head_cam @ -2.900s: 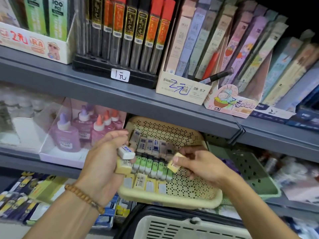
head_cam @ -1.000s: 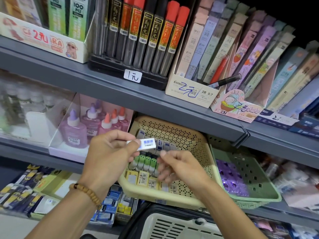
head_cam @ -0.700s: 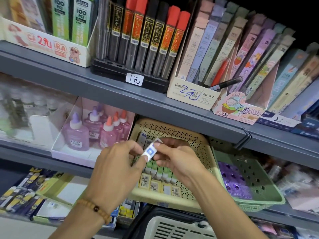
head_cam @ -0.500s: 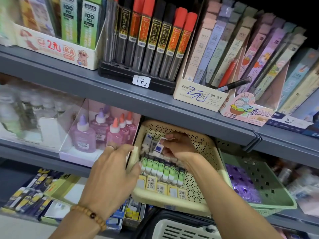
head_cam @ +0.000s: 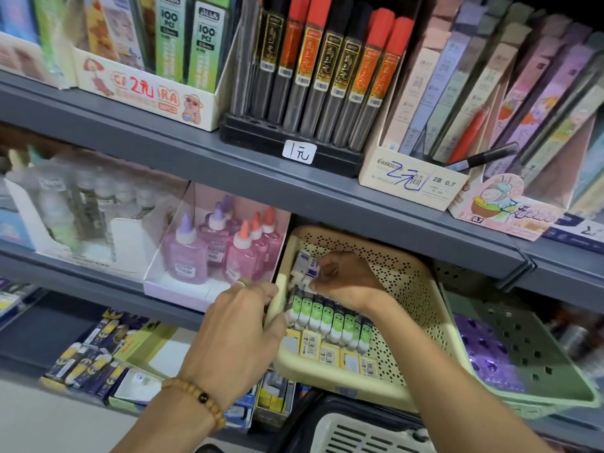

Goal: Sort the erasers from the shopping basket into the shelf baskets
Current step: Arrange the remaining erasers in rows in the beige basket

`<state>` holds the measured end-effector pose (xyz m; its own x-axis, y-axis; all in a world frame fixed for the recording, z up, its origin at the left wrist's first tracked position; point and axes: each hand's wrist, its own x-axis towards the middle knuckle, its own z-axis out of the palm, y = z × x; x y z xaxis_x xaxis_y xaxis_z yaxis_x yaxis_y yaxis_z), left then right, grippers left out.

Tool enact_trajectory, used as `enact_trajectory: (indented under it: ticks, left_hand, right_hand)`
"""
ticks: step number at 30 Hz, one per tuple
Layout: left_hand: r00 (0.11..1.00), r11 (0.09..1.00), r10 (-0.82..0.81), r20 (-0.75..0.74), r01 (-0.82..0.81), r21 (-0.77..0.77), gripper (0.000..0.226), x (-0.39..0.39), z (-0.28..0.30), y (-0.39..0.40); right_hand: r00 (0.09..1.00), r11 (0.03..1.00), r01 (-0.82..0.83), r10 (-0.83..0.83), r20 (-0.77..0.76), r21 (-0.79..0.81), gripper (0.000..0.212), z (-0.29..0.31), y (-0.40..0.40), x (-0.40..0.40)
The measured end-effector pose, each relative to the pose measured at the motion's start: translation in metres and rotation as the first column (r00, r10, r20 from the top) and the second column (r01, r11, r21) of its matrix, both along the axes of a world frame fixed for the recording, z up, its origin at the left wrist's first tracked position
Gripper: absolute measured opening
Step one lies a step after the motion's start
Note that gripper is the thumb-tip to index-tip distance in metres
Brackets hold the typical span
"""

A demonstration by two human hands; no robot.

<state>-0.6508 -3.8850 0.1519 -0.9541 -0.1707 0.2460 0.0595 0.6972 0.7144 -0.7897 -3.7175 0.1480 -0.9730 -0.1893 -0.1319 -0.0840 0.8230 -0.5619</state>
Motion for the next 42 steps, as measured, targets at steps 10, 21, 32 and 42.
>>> enact_trajectory:
  ticks: [10, 21, 32, 42]
  left_hand:
    - [0.999, 0.986, 0.037, 0.027, -0.041, 0.159, 0.028, 0.007, 0.005, 0.003]
    - [0.988, 0.77, -0.156, 0.024, 0.106, 0.629, 0.015, 0.107, 0.001, 0.076]
    - [0.895, 0.954, -0.209, 0.394, 0.098, 0.282, 0.018, 0.129, -0.09, 0.155]
    - [0.725, 0.83, -0.075, 0.684, 0.426, -0.36, 0.092, 0.122, -0.199, 0.185]
  right_hand:
    - [0.986, 0.941, 0.109, -0.143, -0.086, -0.32, 0.013, 0.021, 0.002, 0.042]
    - [0.878, 0.709, 0.272, -0.46, -0.134, -0.651, 0.014, 0.033, 0.079, 0.203]
    - [0.821, 0.706, 0.549, -0.555, 0.133, -0.447, 0.027, -0.07, 0.205, 0.263]
    - [0.827, 0.93, 0.368, -0.337, 0.451, 0.019, 0.027, -0.147, 0.245, 0.251]
